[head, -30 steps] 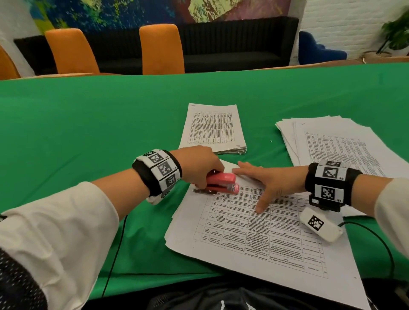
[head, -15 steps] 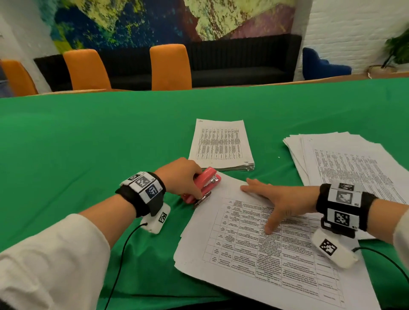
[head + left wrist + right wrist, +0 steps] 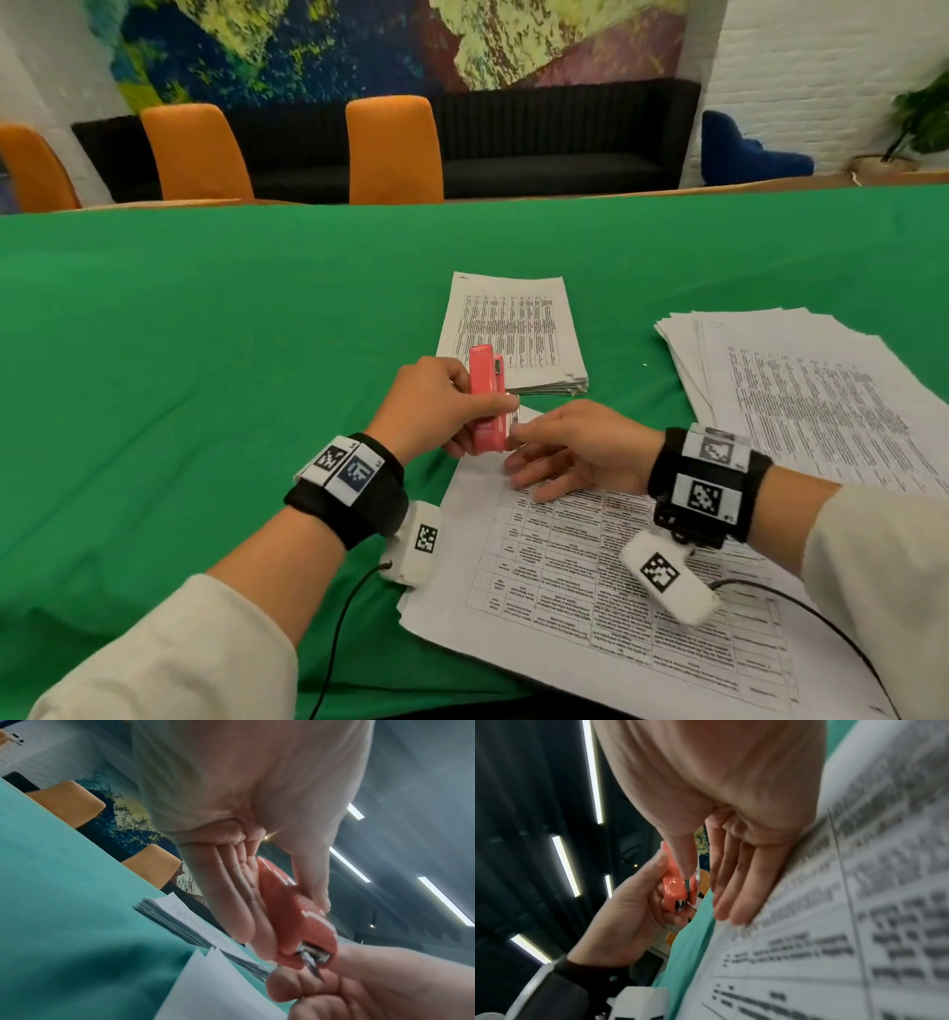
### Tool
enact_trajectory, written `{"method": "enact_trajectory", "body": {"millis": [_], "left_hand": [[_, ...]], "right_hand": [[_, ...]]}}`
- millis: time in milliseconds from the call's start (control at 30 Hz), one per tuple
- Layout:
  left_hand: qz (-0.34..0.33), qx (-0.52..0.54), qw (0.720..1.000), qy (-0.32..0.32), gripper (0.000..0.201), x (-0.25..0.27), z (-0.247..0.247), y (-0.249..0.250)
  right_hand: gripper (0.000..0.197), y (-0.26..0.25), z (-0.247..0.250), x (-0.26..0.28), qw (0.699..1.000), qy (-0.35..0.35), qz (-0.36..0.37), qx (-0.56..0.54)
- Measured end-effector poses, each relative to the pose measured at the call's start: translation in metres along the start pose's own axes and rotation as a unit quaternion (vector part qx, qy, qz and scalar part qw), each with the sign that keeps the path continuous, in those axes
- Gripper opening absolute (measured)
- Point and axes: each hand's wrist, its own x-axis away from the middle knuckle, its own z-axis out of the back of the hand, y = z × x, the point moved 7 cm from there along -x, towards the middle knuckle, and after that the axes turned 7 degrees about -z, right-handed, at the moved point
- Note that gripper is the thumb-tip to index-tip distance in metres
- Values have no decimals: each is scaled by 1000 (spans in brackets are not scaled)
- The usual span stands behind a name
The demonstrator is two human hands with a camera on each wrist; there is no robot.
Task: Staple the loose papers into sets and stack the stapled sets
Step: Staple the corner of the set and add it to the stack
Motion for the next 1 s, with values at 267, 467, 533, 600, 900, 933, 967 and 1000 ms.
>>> {"method": "enact_trajectory", "body": {"millis": [267,467,533,600,900,933,967,1000], "left_hand": [[19,-34,999,-3,46,-7,-3,-7],[56,-252,964,-69,43,-19,32,-21],[84,-322,935,-121,39,-17,40,-32],[116,-358,912,-164,35,-13,47,-43],[-76,-475,870,-105,32,-9,28,17],[-108,-429,891,-107,26,-5,15,30],[-129,-400,900,-115,21,-1,2,38],[-135,-388,902,-132,21,0,-11,40]], "right_hand": [[23,10,1,-10,995,33,21,87],[17,8,0,-6,994,18,42,100],[16,8,-1,-4,994,10,46,97],[15,8,-2,-3,995,4,45,93],[15,9,-2,-3,996,-2,41,81],[17,9,-1,-2,997,0,45,70],[19,9,0,-2,997,2,48,57],[22,9,1,-2,998,6,50,43]]}}
